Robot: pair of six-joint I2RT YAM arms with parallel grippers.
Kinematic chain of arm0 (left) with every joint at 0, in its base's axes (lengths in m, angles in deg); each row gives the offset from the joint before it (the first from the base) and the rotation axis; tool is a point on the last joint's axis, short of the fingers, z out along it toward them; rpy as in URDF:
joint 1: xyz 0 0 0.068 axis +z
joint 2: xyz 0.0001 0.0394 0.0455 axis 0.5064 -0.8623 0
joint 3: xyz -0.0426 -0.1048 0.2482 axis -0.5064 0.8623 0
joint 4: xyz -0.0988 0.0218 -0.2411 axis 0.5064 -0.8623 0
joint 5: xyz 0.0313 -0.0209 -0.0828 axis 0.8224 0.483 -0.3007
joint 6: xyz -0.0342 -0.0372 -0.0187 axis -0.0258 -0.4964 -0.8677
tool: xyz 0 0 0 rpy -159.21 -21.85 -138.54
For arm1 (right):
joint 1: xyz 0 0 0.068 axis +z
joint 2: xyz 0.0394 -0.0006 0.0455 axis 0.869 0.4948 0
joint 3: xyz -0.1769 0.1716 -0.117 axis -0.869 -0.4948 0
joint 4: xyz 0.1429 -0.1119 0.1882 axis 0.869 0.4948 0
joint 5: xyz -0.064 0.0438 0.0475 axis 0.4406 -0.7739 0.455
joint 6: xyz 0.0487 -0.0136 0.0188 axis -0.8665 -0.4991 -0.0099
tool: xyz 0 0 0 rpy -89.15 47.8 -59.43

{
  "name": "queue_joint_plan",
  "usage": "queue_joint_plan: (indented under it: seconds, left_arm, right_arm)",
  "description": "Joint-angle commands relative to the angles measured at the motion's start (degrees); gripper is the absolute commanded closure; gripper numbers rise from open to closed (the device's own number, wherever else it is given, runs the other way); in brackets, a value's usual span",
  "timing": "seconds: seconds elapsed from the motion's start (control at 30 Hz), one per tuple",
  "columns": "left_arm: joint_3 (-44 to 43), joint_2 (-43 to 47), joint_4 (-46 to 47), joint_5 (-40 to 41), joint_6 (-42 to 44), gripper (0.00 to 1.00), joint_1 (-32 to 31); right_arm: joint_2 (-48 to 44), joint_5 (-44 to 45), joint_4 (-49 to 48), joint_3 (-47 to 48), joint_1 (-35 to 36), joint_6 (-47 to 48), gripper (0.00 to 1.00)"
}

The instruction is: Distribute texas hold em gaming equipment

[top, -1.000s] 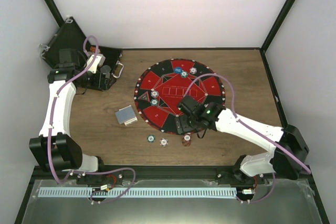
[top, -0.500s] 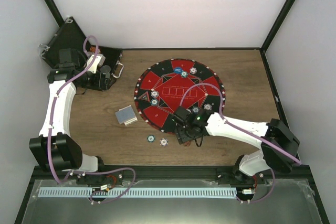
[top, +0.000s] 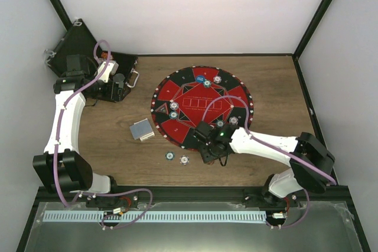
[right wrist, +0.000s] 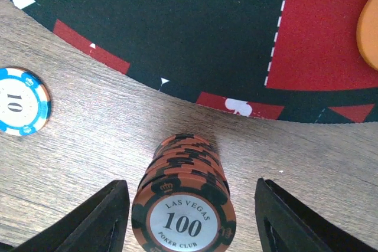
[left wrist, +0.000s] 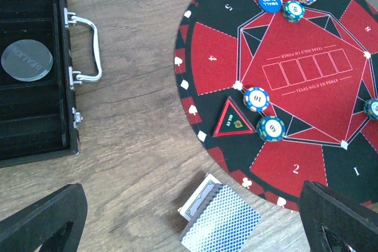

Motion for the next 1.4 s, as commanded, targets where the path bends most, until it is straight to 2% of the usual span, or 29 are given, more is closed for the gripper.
queue_joint_plan:
  seconds: [0.0,0.2,0.47,0.5,0.6,0.7,1.2,1.37]
  left_arm:
    - [-1.14,0.76,0.60,-0.21,0.00,0.00,0.30]
    - [-1.05,0.86,0.65,0.06,-0.02,0.00,0.23]
    - [-1.05,1.04,0.46,0.21,0.11,0.00,0.29]
    - [-1.09,1.04,0.47,0.23,0.06,0.00,0.29]
    - [-1.05,1.11,0.47,0.23,0.12,0.00,0.29]
    - [-1.18,1.28,0.38,0.31,0.12,0.00,0.29]
    - [-1.49,1.45,0.29,0.50,0.15,0.00,0.29]
    - [-1.58,1.55,0.29,0.59,0.20,0.00,0.29]
  right_arm:
    - [0.75,-0.39,-0.86,-0.29,0.28,-0.28,0.40]
    - [0.56,-0.40,-1.07,-0.38,0.26,-0.24,0.50]
    - [0.65,-0.67,-1.17,-0.49,0.25,-0.13,0.57]
    - [0.73,-0.80,-1.13,-0.47,0.27,-0.03,0.57]
    - [0.79,-0.78,-1.05,-0.44,0.27,0.05,0.43]
    - [0.48,-0.87,-1.09,-0.46,0.24,0.09,0.43]
    - [0.34,-0.49,-0.88,-0.16,0.30,0.11,0.73]
    - [-0.17,1.41,1.63,4.07,0.23,0.60,0.84]
